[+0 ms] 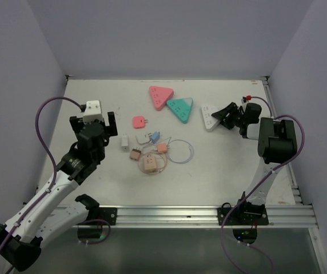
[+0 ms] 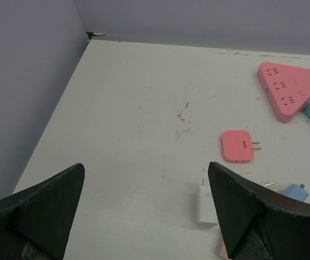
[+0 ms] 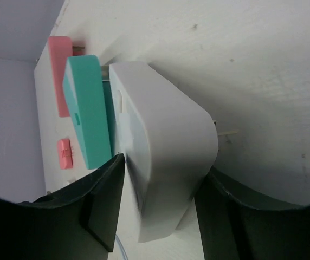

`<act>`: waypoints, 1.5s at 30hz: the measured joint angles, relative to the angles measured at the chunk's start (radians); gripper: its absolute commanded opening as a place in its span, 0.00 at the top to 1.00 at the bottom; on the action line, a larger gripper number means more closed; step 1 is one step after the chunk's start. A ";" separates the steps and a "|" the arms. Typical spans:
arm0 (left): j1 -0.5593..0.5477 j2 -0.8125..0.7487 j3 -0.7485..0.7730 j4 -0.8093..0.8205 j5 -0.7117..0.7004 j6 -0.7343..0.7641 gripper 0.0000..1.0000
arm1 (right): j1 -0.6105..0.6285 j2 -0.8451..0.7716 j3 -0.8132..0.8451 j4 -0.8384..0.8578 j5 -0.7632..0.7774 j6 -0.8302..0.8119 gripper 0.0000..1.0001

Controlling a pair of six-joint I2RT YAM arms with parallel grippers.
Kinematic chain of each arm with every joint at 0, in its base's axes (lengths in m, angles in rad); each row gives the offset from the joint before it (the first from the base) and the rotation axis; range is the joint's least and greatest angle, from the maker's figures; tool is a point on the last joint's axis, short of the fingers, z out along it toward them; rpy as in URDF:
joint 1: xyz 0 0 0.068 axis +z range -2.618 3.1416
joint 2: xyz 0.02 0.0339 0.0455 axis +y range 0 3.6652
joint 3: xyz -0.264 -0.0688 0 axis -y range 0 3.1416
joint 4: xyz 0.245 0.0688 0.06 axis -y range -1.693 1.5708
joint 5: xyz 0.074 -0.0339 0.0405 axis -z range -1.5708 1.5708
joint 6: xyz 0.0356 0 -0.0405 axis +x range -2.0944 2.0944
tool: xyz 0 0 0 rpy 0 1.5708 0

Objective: Pull the plug off the socket

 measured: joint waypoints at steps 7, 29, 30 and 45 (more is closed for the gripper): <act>0.008 0.001 0.000 0.009 -0.011 0.004 0.00 | -0.021 0.031 0.026 -0.014 -0.010 0.019 0.23; 0.032 -0.002 0.000 0.006 -0.002 0.005 0.00 | -0.033 -0.653 0.149 -0.961 0.618 -0.238 0.01; 0.032 -0.002 0.002 0.003 0.003 0.002 0.00 | -0.033 -0.694 0.177 -1.000 0.640 -0.248 0.01; 0.032 -0.062 0.388 -0.285 0.111 -0.056 0.00 | -0.027 -1.229 0.543 -1.191 0.773 -0.410 0.01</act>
